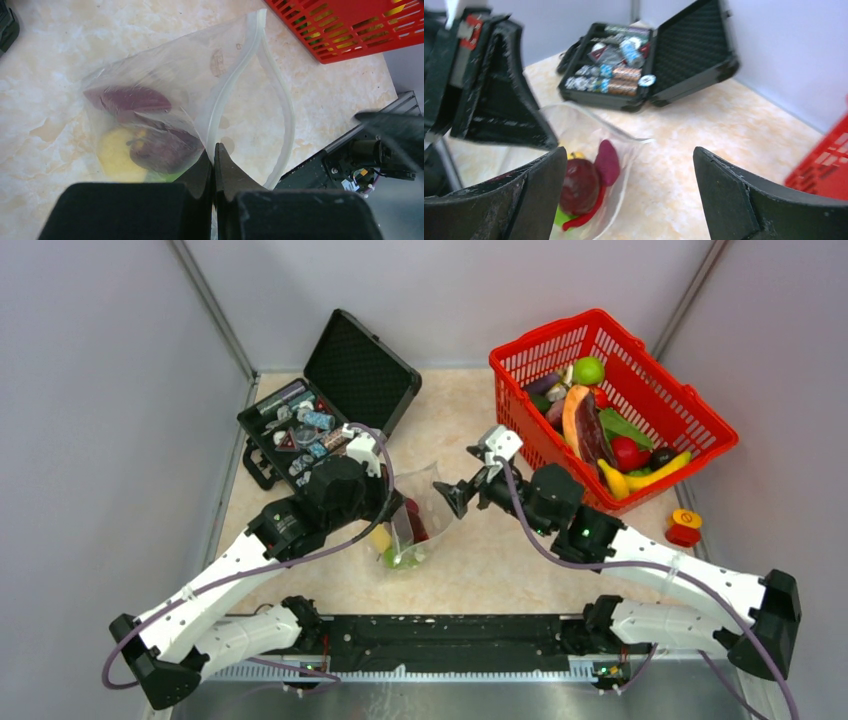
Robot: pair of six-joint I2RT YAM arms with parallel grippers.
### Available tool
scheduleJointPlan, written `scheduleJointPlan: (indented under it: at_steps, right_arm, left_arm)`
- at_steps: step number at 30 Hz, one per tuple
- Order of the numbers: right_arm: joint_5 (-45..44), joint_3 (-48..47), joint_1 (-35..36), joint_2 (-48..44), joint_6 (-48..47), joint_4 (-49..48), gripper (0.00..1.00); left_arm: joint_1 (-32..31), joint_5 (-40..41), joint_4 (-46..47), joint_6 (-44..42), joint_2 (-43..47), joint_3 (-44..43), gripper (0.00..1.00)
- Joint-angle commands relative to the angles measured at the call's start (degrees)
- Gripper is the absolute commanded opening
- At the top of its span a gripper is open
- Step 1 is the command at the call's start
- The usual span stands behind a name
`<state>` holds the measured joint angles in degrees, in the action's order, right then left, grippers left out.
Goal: Place the food in the zip-top bag and seal the zipper
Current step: Pick up the fake fruit from the bin.
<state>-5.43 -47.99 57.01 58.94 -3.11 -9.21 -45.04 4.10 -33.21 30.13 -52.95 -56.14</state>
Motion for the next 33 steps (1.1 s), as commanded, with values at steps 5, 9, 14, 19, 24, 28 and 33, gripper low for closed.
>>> scheduleJointPlan:
  at_steps: [5, 9, 14, 19, 24, 28, 33]
  right_arm:
    - [-23.2, -3.4, -0.8, -8.5, 0.1, 1.5, 0.94]
    - [-24.7, -12.6, -9.3, -8.7, 7.9, 18.3, 0.94]
    - [-22.5, -18.8, -23.3, -8.4, 13.3, 32.9, 0.95]
    - [-18.0, -21.4, -32.8, -7.6, 14.6, 43.1, 0.84]
    - [-13.8, -25.2, -40.6, -2.3, 14.1, 57.7, 0.75]
    - [-14.4, -23.9, -45.4, 0.7, 14.0, 60.9, 0.66]
    - [-13.9, -24.2, -49.2, 2.6, 13.8, 61.3, 0.59]
  left_arm:
    - [0.0, 1.1, 2.7, 0.0, 0.6, -1.0, 0.0]
    - [0.0, 0.8, 3.1, -0.2, 0.4, -1.2, 0.0]
    - [0.0, 0.8, 3.0, -0.3, 0.7, -0.6, 0.0]
    - [0.0, 0.9, 3.0, -0.3, 1.6, 0.1, 0.0]
    - [0.0, 0.8, 2.7, -0.3, 2.1, 0.2, 0.0]
    - [0.0, 0.5, 3.6, -0.1, 2.6, 1.2, 0.0]
    - [0.0, 1.0, 2.8, -0.7, 2.9, 1.4, 0.0]
